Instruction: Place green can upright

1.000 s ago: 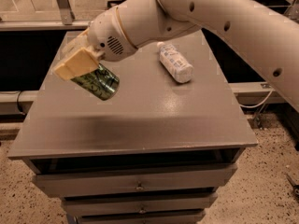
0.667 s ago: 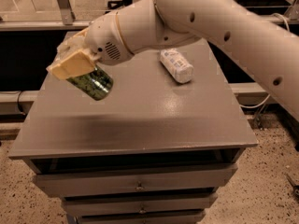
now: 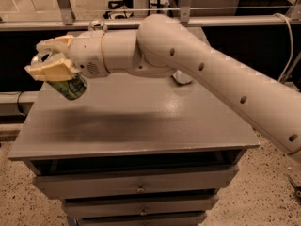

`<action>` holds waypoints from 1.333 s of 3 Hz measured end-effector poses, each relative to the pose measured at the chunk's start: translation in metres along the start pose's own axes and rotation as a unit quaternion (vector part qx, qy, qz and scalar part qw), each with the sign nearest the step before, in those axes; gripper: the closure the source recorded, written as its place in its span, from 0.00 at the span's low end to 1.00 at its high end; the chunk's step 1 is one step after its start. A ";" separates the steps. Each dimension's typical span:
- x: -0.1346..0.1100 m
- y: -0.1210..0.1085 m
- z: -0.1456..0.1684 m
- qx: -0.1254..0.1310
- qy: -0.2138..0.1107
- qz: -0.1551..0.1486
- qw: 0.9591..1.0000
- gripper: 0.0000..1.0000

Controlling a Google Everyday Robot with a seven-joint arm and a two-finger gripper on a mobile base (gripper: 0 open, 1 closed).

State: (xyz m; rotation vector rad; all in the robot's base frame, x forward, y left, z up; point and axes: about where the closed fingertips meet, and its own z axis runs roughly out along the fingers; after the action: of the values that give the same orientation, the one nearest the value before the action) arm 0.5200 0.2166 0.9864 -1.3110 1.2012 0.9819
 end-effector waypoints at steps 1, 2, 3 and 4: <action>0.016 -0.002 0.021 0.010 -0.039 0.010 0.999 1.00; 0.034 0.000 0.031 0.022 -0.076 0.027 0.997 1.00; 0.048 0.005 0.034 0.030 -0.101 0.042 0.994 1.00; 0.057 0.008 0.028 0.037 -0.107 0.053 0.992 0.86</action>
Offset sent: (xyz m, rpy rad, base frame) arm 0.0101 0.0299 -0.0633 0.2877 0.0807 -0.0562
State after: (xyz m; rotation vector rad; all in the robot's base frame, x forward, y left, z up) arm 0.5236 0.2381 0.9260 -1.0640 1.1386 1.1136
